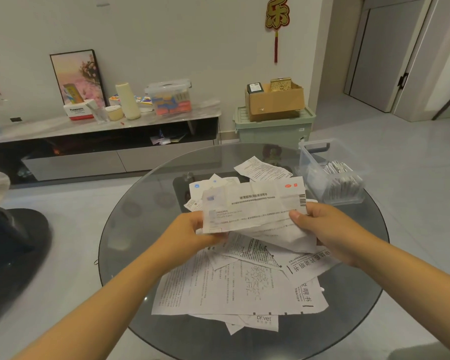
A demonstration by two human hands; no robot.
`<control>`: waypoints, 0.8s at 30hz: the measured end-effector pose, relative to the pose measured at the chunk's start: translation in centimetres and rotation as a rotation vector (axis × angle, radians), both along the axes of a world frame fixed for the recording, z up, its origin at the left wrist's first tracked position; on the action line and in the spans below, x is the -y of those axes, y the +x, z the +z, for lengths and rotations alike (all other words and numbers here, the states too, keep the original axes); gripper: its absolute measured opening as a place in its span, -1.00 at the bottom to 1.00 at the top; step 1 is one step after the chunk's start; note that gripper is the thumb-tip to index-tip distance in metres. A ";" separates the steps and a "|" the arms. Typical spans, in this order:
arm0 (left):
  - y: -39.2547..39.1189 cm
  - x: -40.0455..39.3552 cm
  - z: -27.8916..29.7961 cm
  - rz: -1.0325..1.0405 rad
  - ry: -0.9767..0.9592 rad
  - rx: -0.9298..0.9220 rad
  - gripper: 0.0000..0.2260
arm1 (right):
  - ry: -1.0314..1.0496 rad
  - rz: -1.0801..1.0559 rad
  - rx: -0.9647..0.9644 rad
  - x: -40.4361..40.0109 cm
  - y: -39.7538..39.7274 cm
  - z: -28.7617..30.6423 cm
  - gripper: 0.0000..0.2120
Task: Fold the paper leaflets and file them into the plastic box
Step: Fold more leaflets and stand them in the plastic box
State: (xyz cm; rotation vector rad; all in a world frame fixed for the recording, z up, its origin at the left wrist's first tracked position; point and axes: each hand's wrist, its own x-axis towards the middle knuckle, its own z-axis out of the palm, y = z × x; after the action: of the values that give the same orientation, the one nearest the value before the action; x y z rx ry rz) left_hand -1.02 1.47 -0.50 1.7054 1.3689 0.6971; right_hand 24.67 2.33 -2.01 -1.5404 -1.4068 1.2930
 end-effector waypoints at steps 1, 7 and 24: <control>0.1 -0.1 0.0 -0.002 0.018 0.003 -0.78 | -0.001 -0.017 -0.006 0.0 0.2 -0.1 -0.84; 0.4 -0.6 -0.4 0.062 0.016 0.030 -0.88 | 0.101 -0.122 0.152 0.2 0.5 -0.4 -0.86; 1.4 -0.9 -3.6 -0.229 0.207 -0.591 -0.41 | 0.351 0.506 0.934 2.4 0.4 -1.6 -0.39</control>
State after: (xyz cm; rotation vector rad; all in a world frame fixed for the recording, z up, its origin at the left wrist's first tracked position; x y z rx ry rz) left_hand 0.35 2.39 -4.06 2.3113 1.4836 0.2082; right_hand 25.07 -0.04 -3.63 -1.6536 -2.5689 0.4634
